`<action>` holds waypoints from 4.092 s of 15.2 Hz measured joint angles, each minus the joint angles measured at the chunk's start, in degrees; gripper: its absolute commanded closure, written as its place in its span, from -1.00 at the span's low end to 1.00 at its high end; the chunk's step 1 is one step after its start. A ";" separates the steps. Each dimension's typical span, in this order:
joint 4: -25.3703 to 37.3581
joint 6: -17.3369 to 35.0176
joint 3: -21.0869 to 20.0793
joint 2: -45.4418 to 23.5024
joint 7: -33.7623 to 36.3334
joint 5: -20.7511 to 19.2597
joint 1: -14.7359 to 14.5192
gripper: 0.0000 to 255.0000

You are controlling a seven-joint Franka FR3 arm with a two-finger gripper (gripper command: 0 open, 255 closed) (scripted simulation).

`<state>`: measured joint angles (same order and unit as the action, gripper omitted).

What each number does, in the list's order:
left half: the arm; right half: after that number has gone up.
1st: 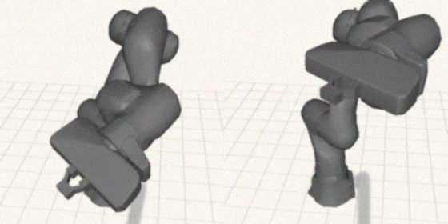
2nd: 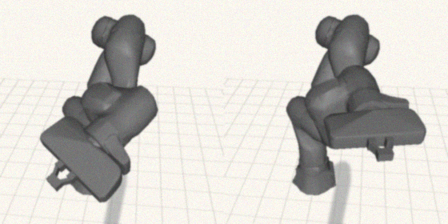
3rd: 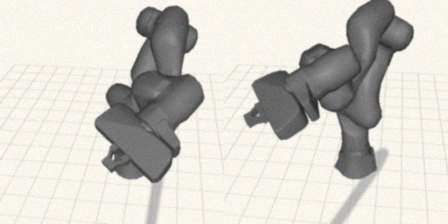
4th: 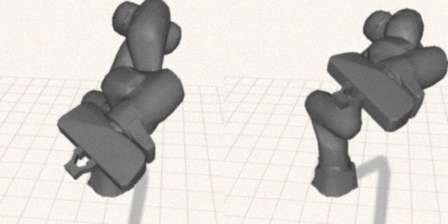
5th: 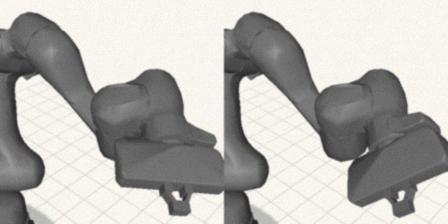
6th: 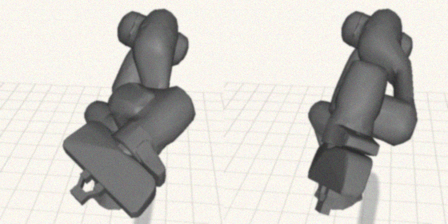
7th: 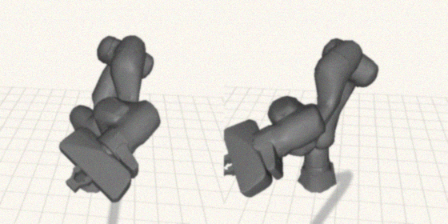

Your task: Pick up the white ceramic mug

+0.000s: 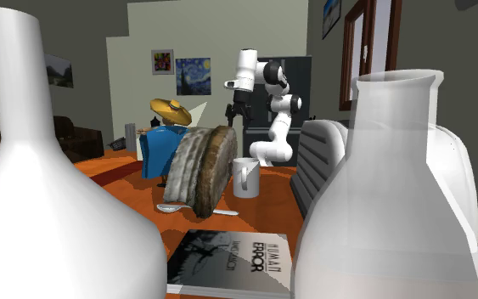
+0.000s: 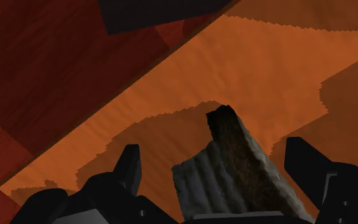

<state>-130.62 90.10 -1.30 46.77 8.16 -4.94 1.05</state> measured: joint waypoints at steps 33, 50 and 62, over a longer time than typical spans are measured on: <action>33.79 15.67 -26.07 -51.93 64.66 -6.46 5.73 -1.00; 32.74 16.88 -26.08 -52.11 65.00 -6.62 5.70 1.00; 42.64 7.71 -26.41 -52.87 63.99 -6.68 5.16 1.00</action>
<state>-87.98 97.81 -27.71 -6.10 72.15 -11.62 6.21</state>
